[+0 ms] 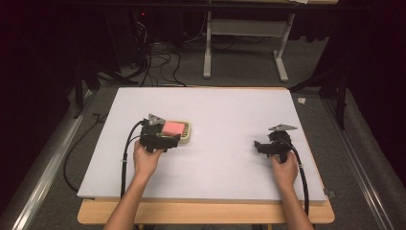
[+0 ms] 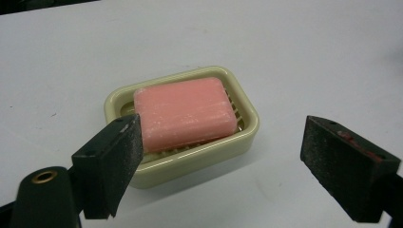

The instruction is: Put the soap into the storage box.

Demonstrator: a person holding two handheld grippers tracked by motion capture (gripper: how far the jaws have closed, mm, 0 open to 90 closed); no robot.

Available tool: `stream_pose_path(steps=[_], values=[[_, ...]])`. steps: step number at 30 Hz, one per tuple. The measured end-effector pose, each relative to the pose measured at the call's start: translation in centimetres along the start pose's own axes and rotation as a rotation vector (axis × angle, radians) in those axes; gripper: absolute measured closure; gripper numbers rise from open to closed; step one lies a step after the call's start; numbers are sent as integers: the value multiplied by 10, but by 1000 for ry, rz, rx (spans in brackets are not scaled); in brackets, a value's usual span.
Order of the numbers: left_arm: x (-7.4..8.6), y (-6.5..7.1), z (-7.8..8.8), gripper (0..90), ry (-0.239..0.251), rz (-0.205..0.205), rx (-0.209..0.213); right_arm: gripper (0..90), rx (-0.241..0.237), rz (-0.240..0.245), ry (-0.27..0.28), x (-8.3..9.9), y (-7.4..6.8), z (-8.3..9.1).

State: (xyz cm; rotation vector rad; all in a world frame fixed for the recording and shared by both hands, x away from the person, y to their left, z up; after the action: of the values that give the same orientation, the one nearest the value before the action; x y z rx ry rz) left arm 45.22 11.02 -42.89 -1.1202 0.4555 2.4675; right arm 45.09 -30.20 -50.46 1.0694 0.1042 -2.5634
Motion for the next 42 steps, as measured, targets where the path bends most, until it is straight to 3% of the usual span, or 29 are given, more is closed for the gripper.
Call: stream_pose_path(steps=[12, 25, 42], values=[[2, 6, 18, 149, 45, -7, 21, 149, 0, -1, 0, 0, 0, 0], [4, 12, 29, 150, 58, -34, 21, 149, 0, 0, 0, 0, 0, 0], [12, 18, 39, 149, 71, -40, 38, 149, 0, 0, 0, 0, 0, 0]])
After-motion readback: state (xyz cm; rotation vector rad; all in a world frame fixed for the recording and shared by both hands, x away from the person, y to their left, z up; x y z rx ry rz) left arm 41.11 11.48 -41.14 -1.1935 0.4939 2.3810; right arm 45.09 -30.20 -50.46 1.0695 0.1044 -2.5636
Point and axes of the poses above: each handheld gripper's, and its own axes: z roughly backward along the jaws, x roughly out of its underside, y roughly to its right, the point moved 3 cm from there along -z, roughly forward along the jaws, and after that the axes turned 4 degrees about z, right-handed, at the moved point
